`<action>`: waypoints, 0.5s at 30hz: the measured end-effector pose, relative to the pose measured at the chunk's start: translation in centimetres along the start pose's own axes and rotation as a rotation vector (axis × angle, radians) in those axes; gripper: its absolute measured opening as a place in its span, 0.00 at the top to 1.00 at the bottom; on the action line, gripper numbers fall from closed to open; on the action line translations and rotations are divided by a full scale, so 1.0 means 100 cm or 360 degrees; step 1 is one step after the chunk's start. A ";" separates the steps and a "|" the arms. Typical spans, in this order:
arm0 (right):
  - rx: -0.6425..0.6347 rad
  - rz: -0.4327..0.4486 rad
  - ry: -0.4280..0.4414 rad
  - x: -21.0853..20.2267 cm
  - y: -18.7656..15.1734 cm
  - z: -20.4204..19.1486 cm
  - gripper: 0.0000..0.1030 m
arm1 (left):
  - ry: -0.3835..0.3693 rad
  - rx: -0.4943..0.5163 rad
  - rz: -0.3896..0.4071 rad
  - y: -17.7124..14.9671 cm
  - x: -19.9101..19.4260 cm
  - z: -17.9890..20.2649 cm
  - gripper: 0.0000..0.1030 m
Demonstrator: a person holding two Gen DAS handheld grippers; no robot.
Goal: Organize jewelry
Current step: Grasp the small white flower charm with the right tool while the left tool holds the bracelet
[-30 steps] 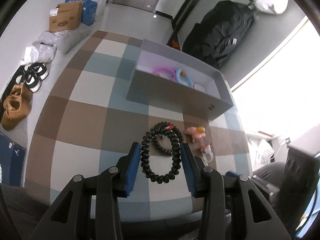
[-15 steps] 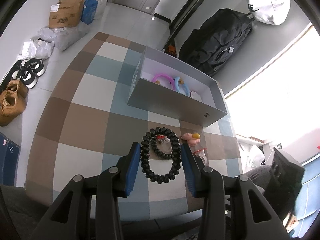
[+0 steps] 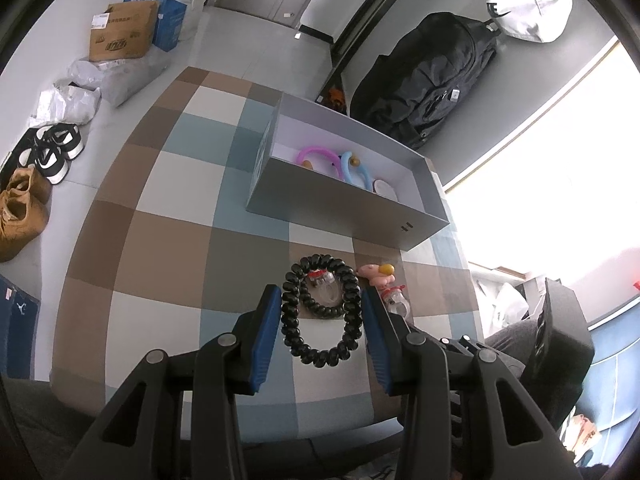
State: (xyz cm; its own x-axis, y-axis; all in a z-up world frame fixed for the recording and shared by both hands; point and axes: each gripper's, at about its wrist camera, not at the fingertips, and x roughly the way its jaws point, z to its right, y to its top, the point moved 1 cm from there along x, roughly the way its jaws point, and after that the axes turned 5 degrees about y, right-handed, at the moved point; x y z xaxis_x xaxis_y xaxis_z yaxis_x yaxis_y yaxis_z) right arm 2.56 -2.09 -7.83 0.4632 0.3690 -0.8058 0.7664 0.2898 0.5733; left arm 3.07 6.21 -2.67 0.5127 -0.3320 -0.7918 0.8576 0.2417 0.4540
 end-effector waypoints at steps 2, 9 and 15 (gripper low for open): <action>-0.0023 0.0000 -0.0027 0.001 0.000 -0.001 0.81 | 0.0001 -0.0004 -0.0003 0.000 0.000 -0.001 0.66; -0.0040 -0.0003 -0.0049 0.002 0.002 0.000 0.88 | 0.0007 -0.0014 -0.0015 0.000 0.002 -0.002 0.66; -0.0024 0.0031 0.0007 -0.006 0.003 0.002 0.88 | 0.0015 -0.0002 -0.0012 0.000 0.002 -0.001 0.66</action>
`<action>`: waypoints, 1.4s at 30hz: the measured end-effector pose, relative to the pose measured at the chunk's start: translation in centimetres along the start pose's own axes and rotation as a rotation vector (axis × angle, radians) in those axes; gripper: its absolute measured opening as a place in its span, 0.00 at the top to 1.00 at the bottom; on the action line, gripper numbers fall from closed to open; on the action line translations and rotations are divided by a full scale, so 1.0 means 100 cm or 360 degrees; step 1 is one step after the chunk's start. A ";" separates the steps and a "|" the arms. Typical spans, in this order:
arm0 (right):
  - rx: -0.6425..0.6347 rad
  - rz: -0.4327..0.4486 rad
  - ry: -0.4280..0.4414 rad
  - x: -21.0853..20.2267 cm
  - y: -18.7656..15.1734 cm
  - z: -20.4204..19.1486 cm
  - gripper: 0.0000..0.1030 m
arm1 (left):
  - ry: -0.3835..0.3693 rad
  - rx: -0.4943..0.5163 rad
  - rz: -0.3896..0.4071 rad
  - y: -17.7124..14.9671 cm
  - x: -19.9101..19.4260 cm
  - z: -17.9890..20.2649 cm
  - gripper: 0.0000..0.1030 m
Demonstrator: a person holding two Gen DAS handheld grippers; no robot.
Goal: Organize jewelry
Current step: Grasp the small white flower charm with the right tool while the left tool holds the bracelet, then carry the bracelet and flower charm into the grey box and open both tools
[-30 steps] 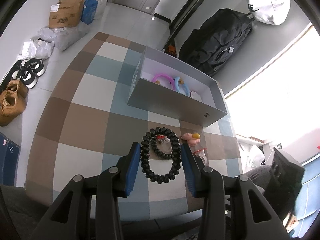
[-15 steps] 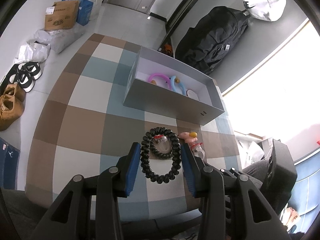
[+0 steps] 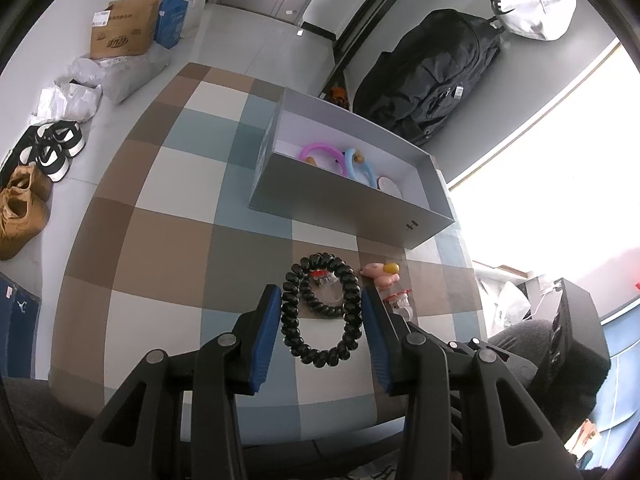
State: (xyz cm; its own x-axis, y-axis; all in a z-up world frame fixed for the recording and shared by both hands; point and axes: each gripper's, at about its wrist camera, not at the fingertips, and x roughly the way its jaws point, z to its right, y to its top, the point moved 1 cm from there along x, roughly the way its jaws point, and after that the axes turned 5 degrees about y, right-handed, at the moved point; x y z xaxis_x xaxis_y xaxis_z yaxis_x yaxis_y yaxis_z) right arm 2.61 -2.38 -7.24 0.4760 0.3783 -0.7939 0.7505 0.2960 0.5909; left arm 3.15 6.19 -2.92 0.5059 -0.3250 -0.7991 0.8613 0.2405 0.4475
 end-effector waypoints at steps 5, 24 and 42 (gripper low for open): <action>0.0003 0.0071 0.0091 -0.013 0.005 -0.002 0.88 | 0.0012 0.0006 0.0016 0.000 -0.001 0.001 0.66; 0.0317 0.0418 0.0242 -0.072 0.054 0.062 0.88 | 0.0013 -0.0016 0.0116 0.037 -0.013 0.009 0.66; 0.0263 0.0463 0.0370 -0.050 0.133 0.094 0.88 | 0.0025 0.0195 0.0099 0.094 0.031 0.049 0.66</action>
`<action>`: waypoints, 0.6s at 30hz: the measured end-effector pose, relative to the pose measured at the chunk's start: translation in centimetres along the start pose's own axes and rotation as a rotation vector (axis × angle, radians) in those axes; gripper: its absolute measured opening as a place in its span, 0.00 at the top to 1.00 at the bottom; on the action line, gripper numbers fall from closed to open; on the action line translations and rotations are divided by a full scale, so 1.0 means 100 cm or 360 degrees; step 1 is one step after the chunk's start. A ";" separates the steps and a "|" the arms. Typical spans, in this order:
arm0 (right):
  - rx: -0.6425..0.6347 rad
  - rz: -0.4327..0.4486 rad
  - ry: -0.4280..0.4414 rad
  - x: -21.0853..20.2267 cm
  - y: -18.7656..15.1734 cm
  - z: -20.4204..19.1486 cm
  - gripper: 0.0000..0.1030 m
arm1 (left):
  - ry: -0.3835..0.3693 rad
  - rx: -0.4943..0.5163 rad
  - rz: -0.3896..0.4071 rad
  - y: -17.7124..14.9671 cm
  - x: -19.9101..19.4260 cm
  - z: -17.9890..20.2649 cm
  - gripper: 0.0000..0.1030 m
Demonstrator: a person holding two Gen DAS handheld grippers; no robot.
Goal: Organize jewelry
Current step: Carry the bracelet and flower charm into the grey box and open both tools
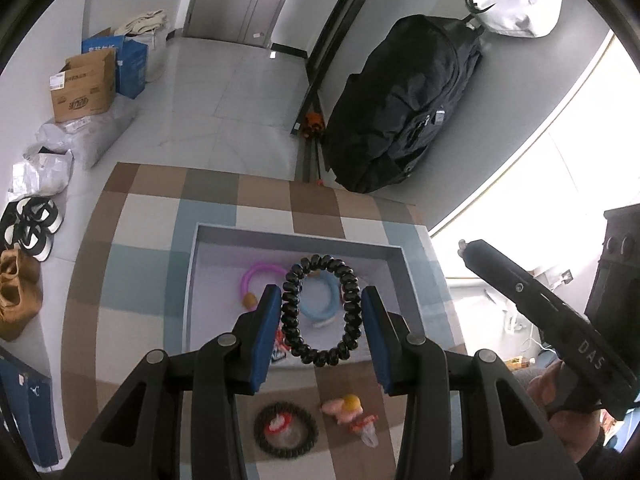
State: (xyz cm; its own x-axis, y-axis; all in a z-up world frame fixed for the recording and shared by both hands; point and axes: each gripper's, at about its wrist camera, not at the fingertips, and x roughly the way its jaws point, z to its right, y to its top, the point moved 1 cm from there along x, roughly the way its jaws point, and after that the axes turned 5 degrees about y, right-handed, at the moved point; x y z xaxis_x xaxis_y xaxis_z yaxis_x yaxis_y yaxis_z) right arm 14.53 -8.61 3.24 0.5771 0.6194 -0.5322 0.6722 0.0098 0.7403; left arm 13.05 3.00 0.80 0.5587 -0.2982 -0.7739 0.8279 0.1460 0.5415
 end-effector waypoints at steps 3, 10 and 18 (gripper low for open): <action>0.0024 -0.0035 0.0028 0.012 -0.002 0.006 0.88 | 0.0015 0.0002 -0.0009 0.001 0.009 -0.002 0.66; 0.0125 -0.0152 0.0046 0.038 -0.014 0.024 0.88 | 0.0018 0.0025 -0.0061 0.000 0.026 -0.003 0.66; 0.0170 -0.0209 0.0087 0.048 -0.019 0.032 0.88 | -0.0006 0.0030 -0.0071 0.002 0.032 -0.001 0.66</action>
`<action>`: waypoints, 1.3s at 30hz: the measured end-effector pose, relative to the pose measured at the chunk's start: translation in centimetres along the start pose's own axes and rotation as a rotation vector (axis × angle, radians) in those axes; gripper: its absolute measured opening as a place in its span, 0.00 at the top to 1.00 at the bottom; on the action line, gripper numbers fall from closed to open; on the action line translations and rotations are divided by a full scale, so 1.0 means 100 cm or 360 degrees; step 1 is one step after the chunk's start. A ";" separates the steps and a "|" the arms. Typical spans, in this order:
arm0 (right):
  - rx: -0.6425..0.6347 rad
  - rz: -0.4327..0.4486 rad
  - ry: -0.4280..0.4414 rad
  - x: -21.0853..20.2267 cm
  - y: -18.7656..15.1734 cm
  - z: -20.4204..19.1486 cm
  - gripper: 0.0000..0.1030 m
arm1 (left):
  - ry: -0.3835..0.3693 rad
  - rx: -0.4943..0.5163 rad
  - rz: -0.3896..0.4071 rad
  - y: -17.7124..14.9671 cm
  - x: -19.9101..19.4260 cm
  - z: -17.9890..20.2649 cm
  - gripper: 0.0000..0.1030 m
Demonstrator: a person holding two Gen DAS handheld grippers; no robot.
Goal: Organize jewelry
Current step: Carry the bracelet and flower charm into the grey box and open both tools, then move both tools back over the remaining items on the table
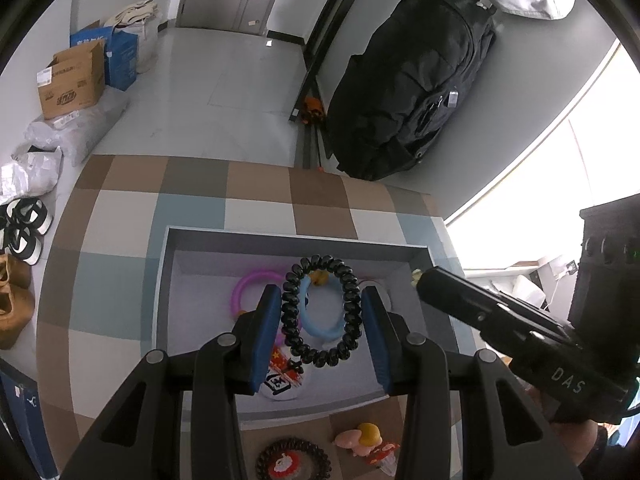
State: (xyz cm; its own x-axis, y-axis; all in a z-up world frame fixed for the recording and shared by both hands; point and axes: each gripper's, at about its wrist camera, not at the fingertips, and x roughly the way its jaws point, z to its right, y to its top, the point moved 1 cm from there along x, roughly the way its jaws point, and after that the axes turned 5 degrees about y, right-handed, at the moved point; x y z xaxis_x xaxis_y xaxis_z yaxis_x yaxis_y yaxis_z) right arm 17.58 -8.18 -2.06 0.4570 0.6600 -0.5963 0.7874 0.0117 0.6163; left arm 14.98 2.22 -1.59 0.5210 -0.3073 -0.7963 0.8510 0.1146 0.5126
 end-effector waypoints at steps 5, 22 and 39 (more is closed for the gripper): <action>0.0026 -0.0011 0.0003 0.002 -0.001 0.003 0.88 | -0.0051 -0.0004 -0.0002 0.002 0.004 0.000 0.65; 0.0047 0.0220 -0.0031 -0.038 0.010 0.014 0.27 | -0.0129 -0.0150 0.0116 0.006 -0.008 -0.014 0.33; -0.0065 0.0264 -0.0220 -0.054 -0.020 -0.001 0.00 | 0.0322 -0.0035 0.0315 -0.030 -0.050 -0.011 0.21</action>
State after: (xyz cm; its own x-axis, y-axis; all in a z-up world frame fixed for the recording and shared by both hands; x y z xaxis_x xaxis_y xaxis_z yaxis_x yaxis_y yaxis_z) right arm 13.48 -11.71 0.00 0.6335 0.5461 -0.5481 0.6805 -0.0562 0.7306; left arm 9.91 4.47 0.48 0.6777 -0.0822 -0.7307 0.7316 0.1748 0.6589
